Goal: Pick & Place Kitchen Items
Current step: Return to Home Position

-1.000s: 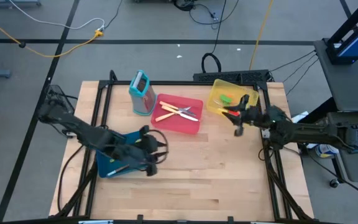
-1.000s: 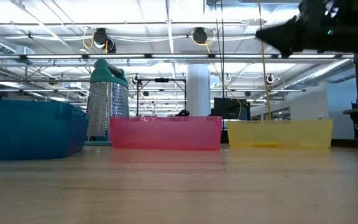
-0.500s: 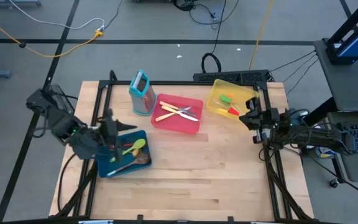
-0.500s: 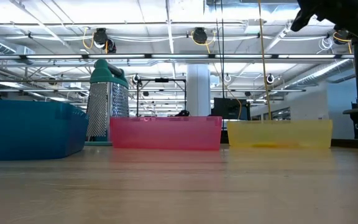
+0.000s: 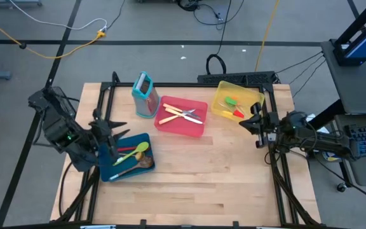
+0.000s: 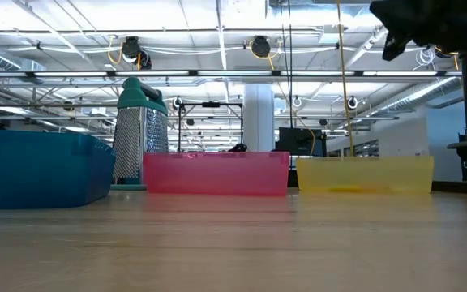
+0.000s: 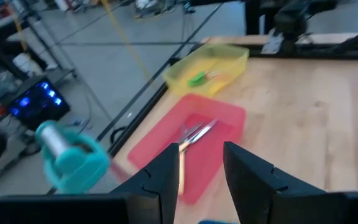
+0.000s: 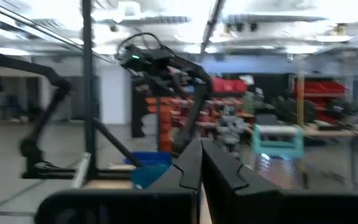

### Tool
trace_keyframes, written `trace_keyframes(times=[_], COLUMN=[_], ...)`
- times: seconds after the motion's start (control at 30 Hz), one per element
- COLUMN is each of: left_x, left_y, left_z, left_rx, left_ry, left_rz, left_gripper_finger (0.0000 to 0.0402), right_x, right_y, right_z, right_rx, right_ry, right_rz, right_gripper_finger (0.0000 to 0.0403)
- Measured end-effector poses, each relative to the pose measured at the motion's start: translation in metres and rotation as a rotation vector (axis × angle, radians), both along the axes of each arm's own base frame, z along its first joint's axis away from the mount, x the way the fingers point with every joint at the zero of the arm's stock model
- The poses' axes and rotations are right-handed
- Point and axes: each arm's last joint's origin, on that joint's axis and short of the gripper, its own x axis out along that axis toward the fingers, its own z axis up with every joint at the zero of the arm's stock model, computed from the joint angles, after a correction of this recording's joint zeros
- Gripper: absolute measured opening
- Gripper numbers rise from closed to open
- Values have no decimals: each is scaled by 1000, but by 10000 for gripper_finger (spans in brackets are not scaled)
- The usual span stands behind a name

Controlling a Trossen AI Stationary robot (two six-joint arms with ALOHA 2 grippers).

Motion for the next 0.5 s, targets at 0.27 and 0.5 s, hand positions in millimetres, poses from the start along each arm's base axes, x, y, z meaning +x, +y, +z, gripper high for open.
trace_keyframes(times=[0.27, 0.5], left_x=[-20, -37], left_y=[9, 21], left_z=[-25, -74], left_rx=[-32, -165], left_ry=[30, -44], left_rz=[46, 2], left_gripper_finger=[127, 127], right_x=[-5, -9], right_y=[-4, -3], right_z=[-17, -17], right_rx=[5, -1], right_ry=[163, 158], right_rz=[-187, -189], right_gripper_finger=[1, 1])
